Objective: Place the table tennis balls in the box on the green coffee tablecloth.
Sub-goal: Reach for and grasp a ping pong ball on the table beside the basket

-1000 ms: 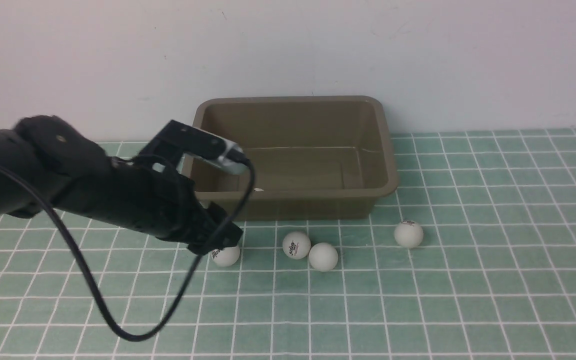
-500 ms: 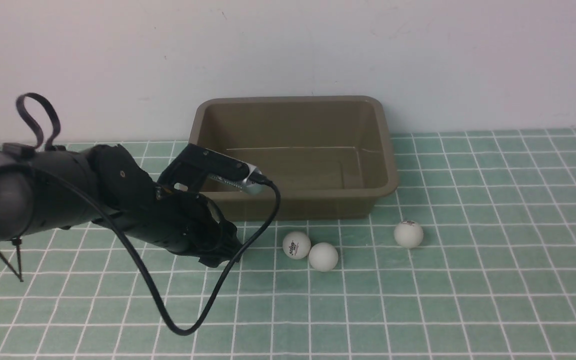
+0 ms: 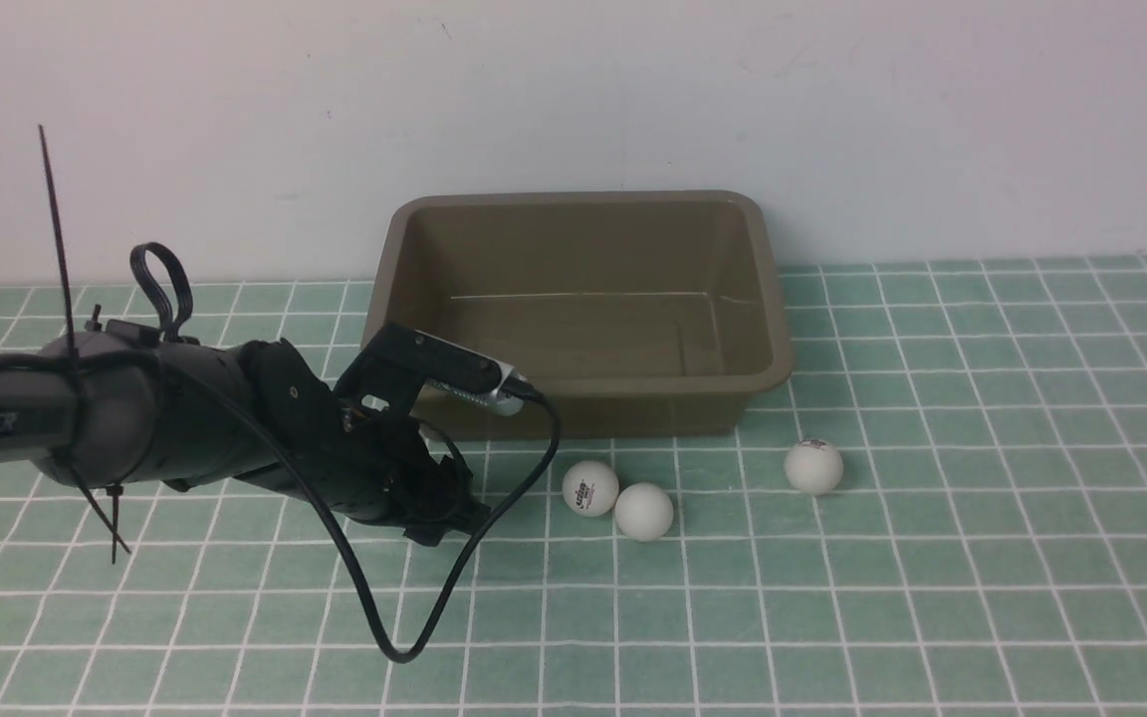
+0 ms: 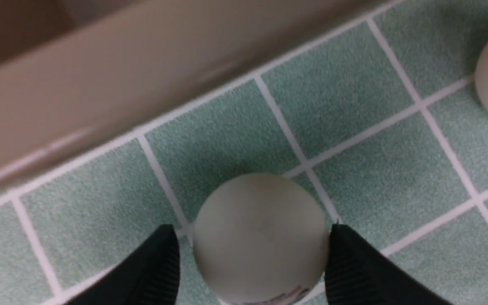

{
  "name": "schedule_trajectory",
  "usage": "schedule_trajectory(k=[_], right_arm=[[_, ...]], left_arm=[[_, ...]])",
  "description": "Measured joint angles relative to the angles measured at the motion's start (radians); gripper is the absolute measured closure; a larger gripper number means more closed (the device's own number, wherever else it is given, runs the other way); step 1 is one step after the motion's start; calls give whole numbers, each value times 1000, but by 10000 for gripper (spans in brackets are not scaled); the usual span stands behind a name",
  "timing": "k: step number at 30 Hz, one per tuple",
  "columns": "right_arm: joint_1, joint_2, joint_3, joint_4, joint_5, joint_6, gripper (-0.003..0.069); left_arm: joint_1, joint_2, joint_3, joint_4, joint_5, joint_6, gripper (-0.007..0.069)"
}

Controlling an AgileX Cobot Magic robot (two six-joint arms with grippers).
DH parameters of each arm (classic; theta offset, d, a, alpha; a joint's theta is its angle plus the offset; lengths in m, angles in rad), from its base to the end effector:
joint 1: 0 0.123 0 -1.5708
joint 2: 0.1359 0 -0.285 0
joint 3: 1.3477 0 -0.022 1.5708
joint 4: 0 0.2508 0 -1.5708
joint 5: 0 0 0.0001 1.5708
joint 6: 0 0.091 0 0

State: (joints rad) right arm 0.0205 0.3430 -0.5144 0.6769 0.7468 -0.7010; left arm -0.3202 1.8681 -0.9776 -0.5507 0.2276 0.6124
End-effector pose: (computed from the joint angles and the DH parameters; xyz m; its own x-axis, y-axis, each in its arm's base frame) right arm 0.0599 0.0400 0.3102 -0.2836 -0.1573 -0.9460 -0.4698 0.8827 -0.0060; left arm 0.3369 -0.1231 0.1405 -0.7683 0.3314 -0.5477 0.4307 0.9005 -0.0593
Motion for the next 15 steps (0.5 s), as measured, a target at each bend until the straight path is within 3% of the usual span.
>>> schedule_trajectory(k=[3,5,15], right_arm=[[0,0,0,0,-5,0,198],[0,0,0,0,-11,0,198],[0,0,0,0,-29,0,198]], left_arm=[[0,10,0,-5,-1,22,225],[0,10,0,-8,-4,41,274],[0,-11,-1,-11,57,95,275]])
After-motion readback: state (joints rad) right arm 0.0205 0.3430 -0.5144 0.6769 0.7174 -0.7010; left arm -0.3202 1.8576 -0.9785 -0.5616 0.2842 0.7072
